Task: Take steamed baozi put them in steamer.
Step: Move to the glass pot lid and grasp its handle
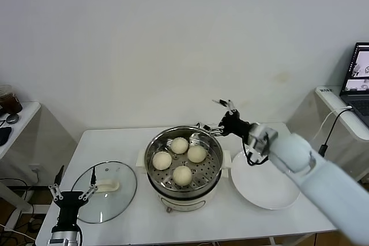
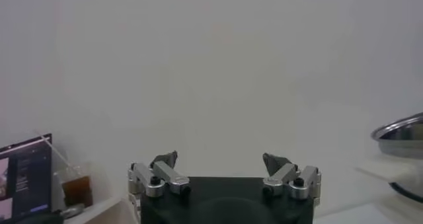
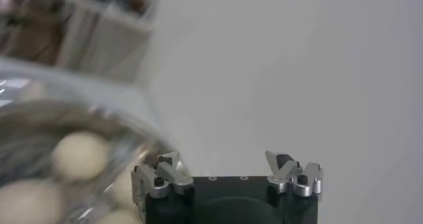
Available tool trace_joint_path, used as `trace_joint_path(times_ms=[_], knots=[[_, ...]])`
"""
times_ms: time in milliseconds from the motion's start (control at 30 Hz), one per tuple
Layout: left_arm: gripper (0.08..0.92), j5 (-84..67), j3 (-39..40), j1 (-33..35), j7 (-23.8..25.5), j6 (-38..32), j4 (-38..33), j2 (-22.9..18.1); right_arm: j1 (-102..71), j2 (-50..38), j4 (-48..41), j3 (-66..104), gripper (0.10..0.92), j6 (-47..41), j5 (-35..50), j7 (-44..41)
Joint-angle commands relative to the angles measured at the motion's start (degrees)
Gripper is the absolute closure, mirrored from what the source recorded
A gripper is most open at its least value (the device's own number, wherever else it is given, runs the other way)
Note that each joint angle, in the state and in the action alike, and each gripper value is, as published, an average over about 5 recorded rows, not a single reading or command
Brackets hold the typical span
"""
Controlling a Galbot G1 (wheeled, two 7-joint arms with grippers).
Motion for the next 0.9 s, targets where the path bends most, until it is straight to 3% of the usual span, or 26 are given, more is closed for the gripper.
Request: trace_joint_path(times_ms=[33,233,500,900], knots=[[0.177,5.5,0.4,-0.1,-0.8,-0.1,0.5,-0.2,-43.6,29.6,1.0,43.1,0.203,30.2,-19.8,0.4],[0.177,22.3,-1.4,-1.7,-5.6,4.9,4.0,1.9,-49.3,41.3,0.5,49.5,0.203,32.1,-19.5,-0.7],[0.177,59.4,-6.6,-1.3,-10.7,4.9,13.7,7.6,-55.5,43.7,1.3,51.5,0.203,25.6,-16.0,1.9],[0.177,76.2,-3.8,-2.8,-9.9,6.2,18.9,8.9,-57.0,43.4,-1.0,51.6,0.203,22.3,-14.0,3.1]])
